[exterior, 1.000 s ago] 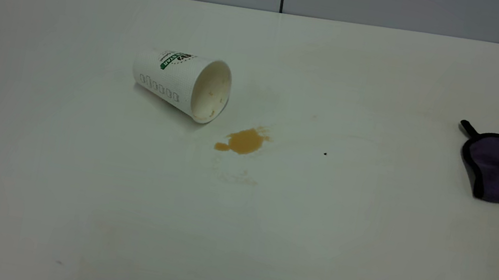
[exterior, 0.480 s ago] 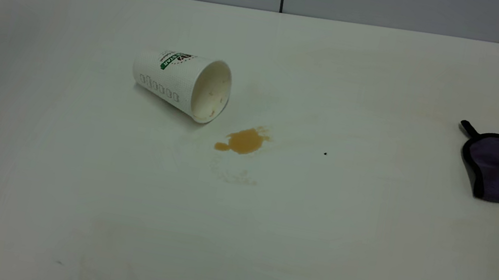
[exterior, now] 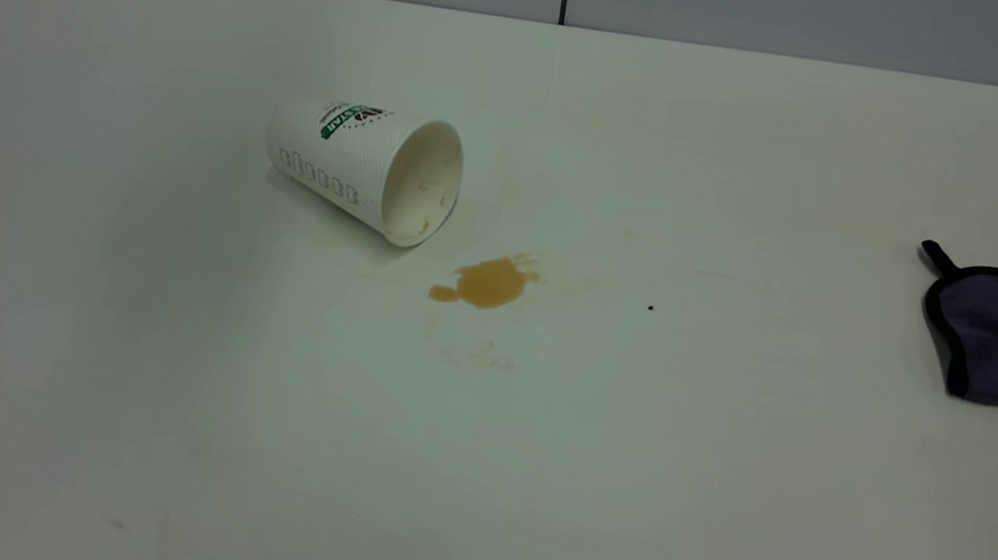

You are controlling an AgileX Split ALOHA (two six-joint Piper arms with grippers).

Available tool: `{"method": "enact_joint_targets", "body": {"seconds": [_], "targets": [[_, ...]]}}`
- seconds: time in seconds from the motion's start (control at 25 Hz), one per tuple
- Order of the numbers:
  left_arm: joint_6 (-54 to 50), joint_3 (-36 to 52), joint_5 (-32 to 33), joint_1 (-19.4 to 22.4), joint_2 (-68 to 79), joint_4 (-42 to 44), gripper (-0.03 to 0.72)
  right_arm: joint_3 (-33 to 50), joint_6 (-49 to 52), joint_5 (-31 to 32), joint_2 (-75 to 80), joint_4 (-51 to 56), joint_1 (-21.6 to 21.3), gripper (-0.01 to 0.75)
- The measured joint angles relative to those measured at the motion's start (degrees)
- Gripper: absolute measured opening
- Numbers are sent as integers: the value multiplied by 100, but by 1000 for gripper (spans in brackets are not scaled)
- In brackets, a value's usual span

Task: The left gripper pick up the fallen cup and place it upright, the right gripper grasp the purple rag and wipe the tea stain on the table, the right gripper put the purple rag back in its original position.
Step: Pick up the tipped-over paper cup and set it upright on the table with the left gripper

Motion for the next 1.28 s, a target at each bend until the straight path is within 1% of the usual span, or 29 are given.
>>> {"method": "enact_joint_targets", "body": {"seconds": [0.16,0.28,0.52,0.68,1.04,1.28], "targets": [[-321,-726,133,-548,1011,354,591,0,0,0,0,0,0,239],[-438,-1301,343,-871,1720,569,591,0,0,0,0,0,0,239],[-469,-2219,752,-1267,2796,1224,591,0,0,0,0,0,0,239],[-469,-2483,784,-1310,3267,1335,591,0,0,0,0,0,0,239],[-629,-2538,605,-1310,3950,2106,591,0,0,0,0,0,0,239],[-904,-2544,508,-1247,4261,2448,591,0,0,0,0,0,0,239]]}}
